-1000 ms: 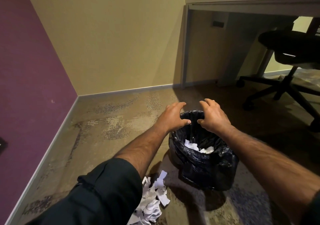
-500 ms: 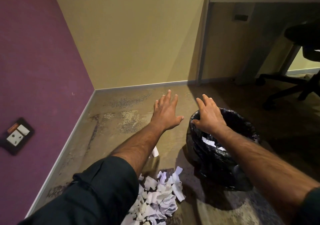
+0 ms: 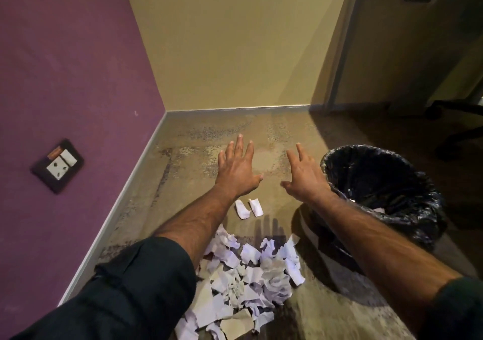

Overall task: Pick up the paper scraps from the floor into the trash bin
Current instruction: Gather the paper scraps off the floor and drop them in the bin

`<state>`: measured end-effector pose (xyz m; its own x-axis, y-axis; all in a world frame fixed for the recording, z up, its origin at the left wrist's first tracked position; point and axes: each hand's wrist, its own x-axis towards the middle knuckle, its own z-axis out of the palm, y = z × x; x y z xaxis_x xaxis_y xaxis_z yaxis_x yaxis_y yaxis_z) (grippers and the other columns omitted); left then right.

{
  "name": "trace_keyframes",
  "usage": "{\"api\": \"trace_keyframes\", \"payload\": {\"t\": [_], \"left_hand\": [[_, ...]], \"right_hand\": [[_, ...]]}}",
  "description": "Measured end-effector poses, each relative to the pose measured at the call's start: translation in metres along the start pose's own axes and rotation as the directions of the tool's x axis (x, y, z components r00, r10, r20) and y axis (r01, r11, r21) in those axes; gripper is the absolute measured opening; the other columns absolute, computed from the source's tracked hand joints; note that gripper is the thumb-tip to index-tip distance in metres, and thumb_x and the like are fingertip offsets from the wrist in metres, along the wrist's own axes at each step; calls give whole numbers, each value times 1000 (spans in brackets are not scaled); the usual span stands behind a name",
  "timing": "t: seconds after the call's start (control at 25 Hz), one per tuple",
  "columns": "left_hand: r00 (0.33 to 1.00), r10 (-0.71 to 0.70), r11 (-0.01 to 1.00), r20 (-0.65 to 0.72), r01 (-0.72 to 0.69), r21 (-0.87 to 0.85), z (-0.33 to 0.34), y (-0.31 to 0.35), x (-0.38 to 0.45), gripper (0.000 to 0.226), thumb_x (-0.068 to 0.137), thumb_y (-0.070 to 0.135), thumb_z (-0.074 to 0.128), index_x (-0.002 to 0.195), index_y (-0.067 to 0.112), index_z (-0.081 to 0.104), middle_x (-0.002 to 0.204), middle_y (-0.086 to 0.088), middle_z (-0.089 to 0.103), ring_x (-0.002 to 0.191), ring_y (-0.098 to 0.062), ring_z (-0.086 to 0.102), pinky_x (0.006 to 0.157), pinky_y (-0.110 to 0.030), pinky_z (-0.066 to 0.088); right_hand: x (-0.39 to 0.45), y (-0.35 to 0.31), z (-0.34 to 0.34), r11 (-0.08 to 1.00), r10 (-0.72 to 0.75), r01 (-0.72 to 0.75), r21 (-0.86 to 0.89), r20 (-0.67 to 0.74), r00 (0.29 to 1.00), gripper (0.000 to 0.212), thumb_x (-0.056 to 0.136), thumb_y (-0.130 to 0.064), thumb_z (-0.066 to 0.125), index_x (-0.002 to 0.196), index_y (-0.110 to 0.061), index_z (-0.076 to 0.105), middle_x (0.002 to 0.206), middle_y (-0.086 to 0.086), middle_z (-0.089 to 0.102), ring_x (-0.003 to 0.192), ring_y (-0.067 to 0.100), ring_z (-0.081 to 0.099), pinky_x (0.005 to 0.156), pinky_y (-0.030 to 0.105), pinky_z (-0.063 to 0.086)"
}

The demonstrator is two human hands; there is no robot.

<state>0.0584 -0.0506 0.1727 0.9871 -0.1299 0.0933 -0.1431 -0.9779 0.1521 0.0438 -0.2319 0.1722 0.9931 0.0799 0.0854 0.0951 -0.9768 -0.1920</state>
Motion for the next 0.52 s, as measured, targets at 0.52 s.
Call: {"api": "trace_keyframes", "payload": {"t": [0.52], "left_hand": [[988,-69,998,136,68,14,114,-55,-54,101,87,56,64,162,21,4,169,-9,-14,156,-34,-2,122,-56,7]], "right_hand": [[-47,6,114,989,93,-115,95,216,972,96,81,-58,71,155,-20,22,166,12,7,149,36,18,117,53,30]]}}
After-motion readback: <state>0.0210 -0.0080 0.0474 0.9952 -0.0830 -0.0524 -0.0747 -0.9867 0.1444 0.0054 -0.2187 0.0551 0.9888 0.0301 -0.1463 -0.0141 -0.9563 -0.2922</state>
